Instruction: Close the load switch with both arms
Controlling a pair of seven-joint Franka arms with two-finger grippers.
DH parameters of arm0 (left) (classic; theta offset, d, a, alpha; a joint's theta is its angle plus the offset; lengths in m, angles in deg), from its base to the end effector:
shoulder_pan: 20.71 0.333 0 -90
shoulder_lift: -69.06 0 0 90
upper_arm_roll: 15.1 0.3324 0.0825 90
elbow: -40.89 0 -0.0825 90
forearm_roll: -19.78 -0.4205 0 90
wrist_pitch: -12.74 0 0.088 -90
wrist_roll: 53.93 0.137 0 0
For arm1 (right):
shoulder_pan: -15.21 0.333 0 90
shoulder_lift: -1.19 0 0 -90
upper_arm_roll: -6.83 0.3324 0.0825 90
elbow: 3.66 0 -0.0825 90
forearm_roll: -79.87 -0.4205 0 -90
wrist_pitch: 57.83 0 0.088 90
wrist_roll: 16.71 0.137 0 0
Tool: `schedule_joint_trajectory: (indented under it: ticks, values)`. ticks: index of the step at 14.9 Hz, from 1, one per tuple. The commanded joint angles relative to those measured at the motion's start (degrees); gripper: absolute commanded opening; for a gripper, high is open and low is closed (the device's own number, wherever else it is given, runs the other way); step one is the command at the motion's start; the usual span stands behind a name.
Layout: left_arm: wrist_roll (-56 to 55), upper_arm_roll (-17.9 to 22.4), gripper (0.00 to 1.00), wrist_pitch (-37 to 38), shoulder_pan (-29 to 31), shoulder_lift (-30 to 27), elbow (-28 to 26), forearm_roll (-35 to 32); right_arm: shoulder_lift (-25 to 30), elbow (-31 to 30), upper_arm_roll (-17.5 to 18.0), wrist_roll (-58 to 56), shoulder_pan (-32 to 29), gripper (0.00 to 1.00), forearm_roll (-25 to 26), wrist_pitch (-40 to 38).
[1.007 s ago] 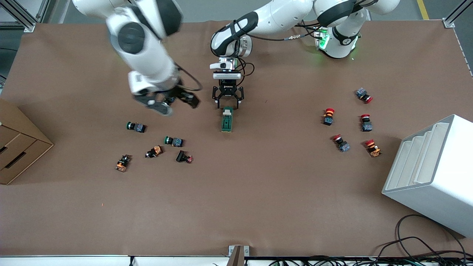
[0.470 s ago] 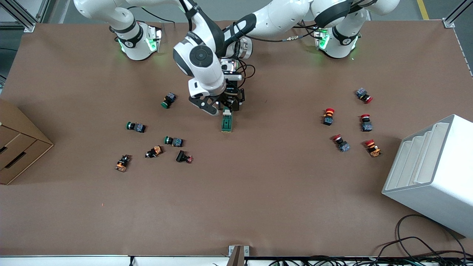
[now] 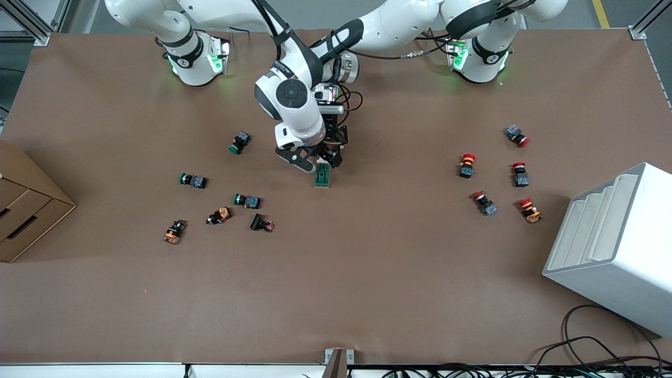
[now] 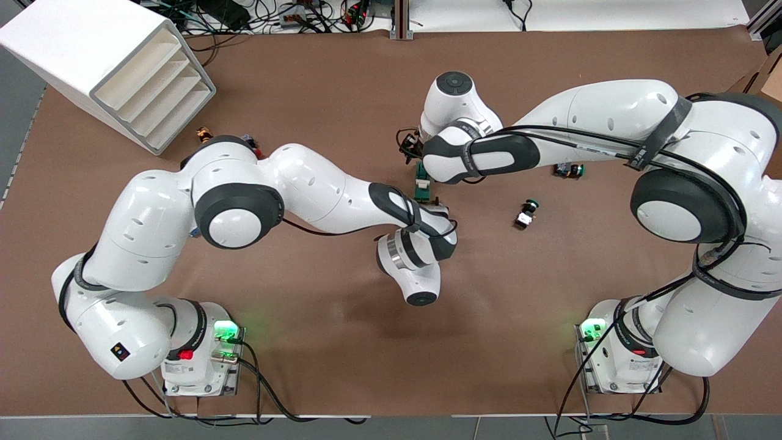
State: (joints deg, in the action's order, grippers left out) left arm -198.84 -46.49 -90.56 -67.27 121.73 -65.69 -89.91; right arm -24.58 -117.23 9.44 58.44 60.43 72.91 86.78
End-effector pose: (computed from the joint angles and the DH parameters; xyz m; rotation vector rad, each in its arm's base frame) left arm 0.2361 -0.5960 0.0384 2.6498 -0.0888 1.6492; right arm 0.4398 0.4863 0.2032 -2.8904 0.8596 0.0593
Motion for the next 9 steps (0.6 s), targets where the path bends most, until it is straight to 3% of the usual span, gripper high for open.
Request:
schedule_joint_trajectory:
  ticks: [1,9]
  values:
    - [-0.5,0.3,0.99,-0.2,-0.6,2.1,0.2,-0.6,-1.6,1.2,0.3,-0.1,0.7,1.0,-1.2,0.7]
    - [-0.5,0.4,1.0,-0.1,-0.8,2.3,0.1,-0.5,-5.9,1.6,1.6,0.0,1.1,1.0,-1.2,5.5]
